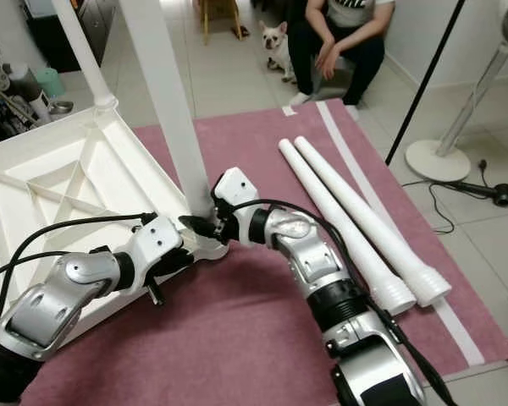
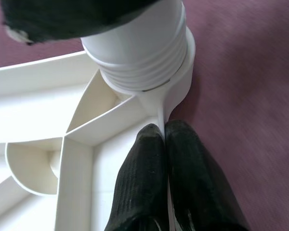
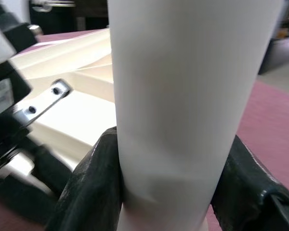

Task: Building children table

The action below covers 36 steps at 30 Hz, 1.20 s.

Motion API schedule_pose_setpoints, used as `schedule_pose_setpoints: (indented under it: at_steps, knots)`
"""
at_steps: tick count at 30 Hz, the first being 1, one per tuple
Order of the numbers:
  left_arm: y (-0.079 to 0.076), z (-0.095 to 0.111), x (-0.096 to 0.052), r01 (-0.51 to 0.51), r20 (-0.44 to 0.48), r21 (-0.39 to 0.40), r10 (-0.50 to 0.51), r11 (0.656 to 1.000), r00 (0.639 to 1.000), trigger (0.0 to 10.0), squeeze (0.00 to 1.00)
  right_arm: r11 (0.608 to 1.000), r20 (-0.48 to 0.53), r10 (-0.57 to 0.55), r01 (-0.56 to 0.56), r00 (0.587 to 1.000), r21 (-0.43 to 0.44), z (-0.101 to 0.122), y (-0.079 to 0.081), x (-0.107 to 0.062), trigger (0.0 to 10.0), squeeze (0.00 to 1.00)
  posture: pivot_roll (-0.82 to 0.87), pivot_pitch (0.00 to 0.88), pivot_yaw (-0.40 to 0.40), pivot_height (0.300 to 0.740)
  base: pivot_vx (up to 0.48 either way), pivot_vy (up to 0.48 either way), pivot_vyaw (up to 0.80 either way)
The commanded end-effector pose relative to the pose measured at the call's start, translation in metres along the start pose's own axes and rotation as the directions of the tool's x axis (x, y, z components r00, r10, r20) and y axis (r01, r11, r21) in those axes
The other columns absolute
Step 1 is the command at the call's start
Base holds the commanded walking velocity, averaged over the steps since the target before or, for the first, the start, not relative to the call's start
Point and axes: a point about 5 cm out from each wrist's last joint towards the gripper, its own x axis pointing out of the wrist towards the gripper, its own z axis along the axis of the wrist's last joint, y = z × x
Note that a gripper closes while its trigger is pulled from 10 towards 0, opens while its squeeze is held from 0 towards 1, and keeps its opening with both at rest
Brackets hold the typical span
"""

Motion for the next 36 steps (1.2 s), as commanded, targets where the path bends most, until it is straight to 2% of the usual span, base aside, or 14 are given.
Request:
schedule_pose_setpoints:
  at_steps: [1,2,4,6,10,11,12,14,15,18,23,29,35,36]
  knots:
    - [-0.003,0.043,-0.003,0.025,0.178,0.078,-0.039,0.997,0.983,10.0,0.0,0.988,-0.14,-0.152,0.152,0.979,-0.009,-0.023,-0.002,0.004,0.0,0.0,0.04,0.0,0.067,0.74,0.0,0.0,0.0]
    - [-0.003,0.043,-0.003,0.025,0.178,0.078,-0.039,0.997,0.983,10.0,0.0,0.988,-0.14,-0.152,0.152,0.979,-0.009,-0.023,-0.002,0.004,0.0,0.0,0.04,0.0,0.067,0.74,0.0,0.0,0.0]
    - [0.0,0.057,0.0,0.005,0.214,0.07,-0.02,0.998,0.977,10.0,0.0,0.925,-0.215,-0.374,0.379,0.902,-0.022,-0.032,-0.005,0.01,0.0,0.0,0.04,0.0,0.069,0.74,0.0,0.0,0.0]
    - [0.0,0.066,0.002,0.006,0.242,0.076,-0.024,0.997,0.97,10.0,0.0,0.863,-0.257,-0.492,0.504,0.832,-0.021,-0.039,-0.002,0.014,0.0,0.0,0.04,0.0,0.072,0.74,0.0,0.0,0.0]
    - [-0.002,0.064,0.002,0.013,0.228,0.097,-0.035,0.995,0.973,10.0,0.0,0.848,-0.241,-0.513,0.53,0.824,0.009,-0.037,0.006,0.02,0.0,0.0,0.04,0.0,0.073,0.74,0.0,0.0,0.0]
    - [-0.003,0.062,0.001,0.013,0.218,0.098,-0.035,0.995,0.975,10.0,0.0,0.848,-0.228,-0.514,0.53,0.827,0.015,-0.036,0.008,0.022,0.5,0.0,0.04,0.0,0.073,0.74,0.0,0.0,0.0]
    - [-0.003,0.059,0.001,0.014,0.208,0.099,-0.034,0.995,0.978,10.0,0.0,0.848,-0.204,-0.514,0.53,0.833,0.024,-0.033,0.009,0.023,9.8,0.0,0.04,0.0,0.073,0.74,0.0,0.0,0.0]
    - [-0.003,0.057,0.0,0.014,0.201,0.099,-0.034,0.995,0.979,10.0,0.0,0.848,-0.188,-0.515,0.529,0.836,0.03,-0.031,0.01,0.024,9.8,0.0,0.04,0.0,0.072,0.74,0.0,0.0,0.0]
    - [-0.003,0.054,-0.001,0.015,0.19,0.095,-0.033,0.995,0.981,10.0,0.0,0.864,-0.128,-0.493,0.501,0.86,0.038,-0.024,0.011,0.026,10.0,0.0,0.04,0.0,0.071,0.74,0.0,0.0,0.0]
    - [-0.004,0.051,-0.001,0.016,0.18,0.089,-0.032,0.996,0.983,10.0,0.0,0.88,-0.106,-0.466,0.472,0.878,0.044,-0.021,0.012,0.027,10.0,0.0,0.04,0.0,0.069,0.74,0.0,0.0,0.0]
    - [-0.004,0.05,0.0,0.013,0.172,0.08,-0.026,0.997,0.985,10.0,0.0,0.861,-0.093,-0.506,0.508,0.858,0.0,-0.021,0.01,0.025,10.0,0.0,0.04,0.0,0.064,0.74,0.0,0.0,0.0]
    - [-0.004,0.048,0.001,0.012,0.168,0.077,-0.025,0.997,0.986,10.0,0.0,0.876,-0.046,-0.481,0.479,0.875,-0.049,-0.02,0.016,0.022,10.0,0.0,0.04,0.0,0.063,0.74,0.0,0.0,0.0]
    - [-0.008,0.031,0.004,0.03,0.093,0.134,-0.042,0.991,0.995,10.0,0.0,0.885,0.015,-0.462,0.462,0.887,-0.065,-0.021,0.019,0.014,10.0,0.0,0.04,0.0,0.068,0.74,0.0,0.0,0.0]
    - [-0.012,0.02,0.005,0.046,0.058,0.157,-0.056,0.987,0.997,10.0,0.0,0.887,0.041,-0.456,0.458,0.889,-0.061,-0.022,0.02,0.009,10.0,0.0,0.03,0.0,0.07,0.74,0.0,0.0,0.0]
